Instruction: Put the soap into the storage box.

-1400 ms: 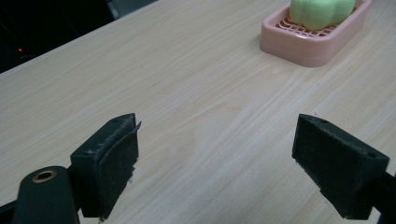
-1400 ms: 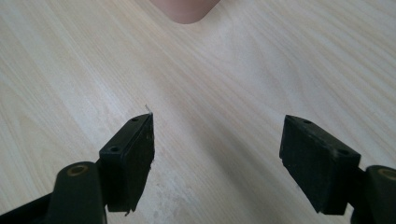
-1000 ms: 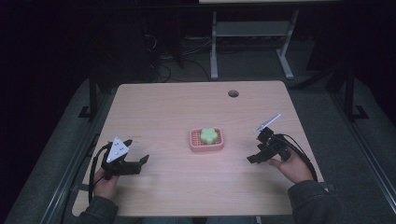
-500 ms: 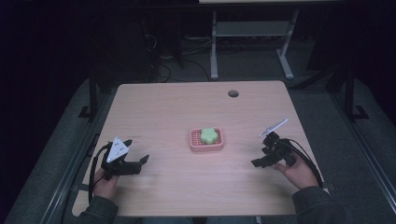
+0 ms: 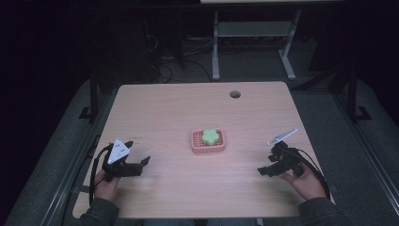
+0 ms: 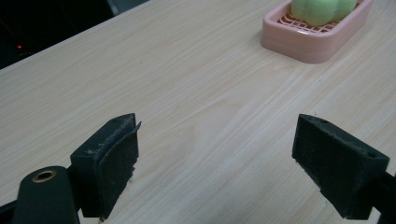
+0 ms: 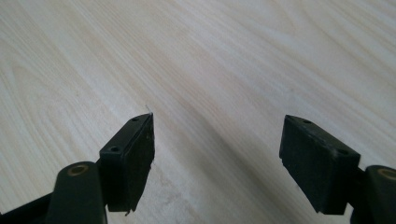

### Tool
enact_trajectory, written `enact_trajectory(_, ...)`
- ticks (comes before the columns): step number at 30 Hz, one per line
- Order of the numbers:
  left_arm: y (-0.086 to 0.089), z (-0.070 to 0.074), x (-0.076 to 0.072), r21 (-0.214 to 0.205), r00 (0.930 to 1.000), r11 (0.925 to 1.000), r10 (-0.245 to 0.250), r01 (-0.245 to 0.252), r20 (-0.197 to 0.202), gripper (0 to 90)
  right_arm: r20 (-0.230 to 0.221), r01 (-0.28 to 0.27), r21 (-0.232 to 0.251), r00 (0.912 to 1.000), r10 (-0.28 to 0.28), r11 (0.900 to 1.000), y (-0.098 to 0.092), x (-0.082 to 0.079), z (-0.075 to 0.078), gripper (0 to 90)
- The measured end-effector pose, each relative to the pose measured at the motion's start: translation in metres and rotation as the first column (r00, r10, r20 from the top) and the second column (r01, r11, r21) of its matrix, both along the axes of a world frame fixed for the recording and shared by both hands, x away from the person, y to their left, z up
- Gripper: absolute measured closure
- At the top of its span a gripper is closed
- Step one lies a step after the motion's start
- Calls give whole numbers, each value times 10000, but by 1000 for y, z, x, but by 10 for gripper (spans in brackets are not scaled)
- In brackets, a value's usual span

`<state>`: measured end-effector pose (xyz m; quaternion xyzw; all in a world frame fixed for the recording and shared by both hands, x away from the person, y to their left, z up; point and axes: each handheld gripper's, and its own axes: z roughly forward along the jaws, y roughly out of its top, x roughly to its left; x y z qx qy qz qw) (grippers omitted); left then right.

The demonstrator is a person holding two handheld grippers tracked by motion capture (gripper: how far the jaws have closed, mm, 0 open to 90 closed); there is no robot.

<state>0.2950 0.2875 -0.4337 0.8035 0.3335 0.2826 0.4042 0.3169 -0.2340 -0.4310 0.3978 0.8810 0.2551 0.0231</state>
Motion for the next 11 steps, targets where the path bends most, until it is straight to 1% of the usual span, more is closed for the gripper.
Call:
enact_trajectory(1,0,0,0,-44,10000,10000,27,-27,-39,141,30,64,60,10000,-64,10000,-2,-4,-2,263)
enact_trajectory(3,0,0,0,-6,10000,10000,24,-24,-45,141,67,54,80,10000,-54,10000,-2,-5,-2,263)
enact_trajectory(5,-1,-1,0,-29,10000,10000,38,-39,-75,141,202,93,49,9998,-94,9999,-3,-12,-3,263)
enact_trajectory(6,0,-1,0,30,10000,10000,3,-3,-66,141,255,98,90,9996,-100,9999,-3,-15,-3,263)
enact_trajectory(7,0,-1,0,30,10000,10000,3,-3,-66,141,255,98,90,9996,-100,9999,-3,-15,-3,263)
enact_trajectory(8,0,-1,1,47,10000,10000,-16,16,-62,141,375,136,116,9992,-140,9998,-3,-17,-4,263)
enact_trajectory(9,-1,-1,0,2,9999,10000,17,-17,-111,141,734,269,157,9969,-280,9995,-4,-24,-3,263)
enact_trajectory(10,-1,-1,0,7,9999,10000,13,-13,-110,141,734,269,157,9969,-280,9995,-4,-24,-3,263)
enact_trajectory(11,-1,-2,1,6,9999,10000,12,-12,-119,141,834,393,257,9957,-413,9989,-5,-28,-4,263)
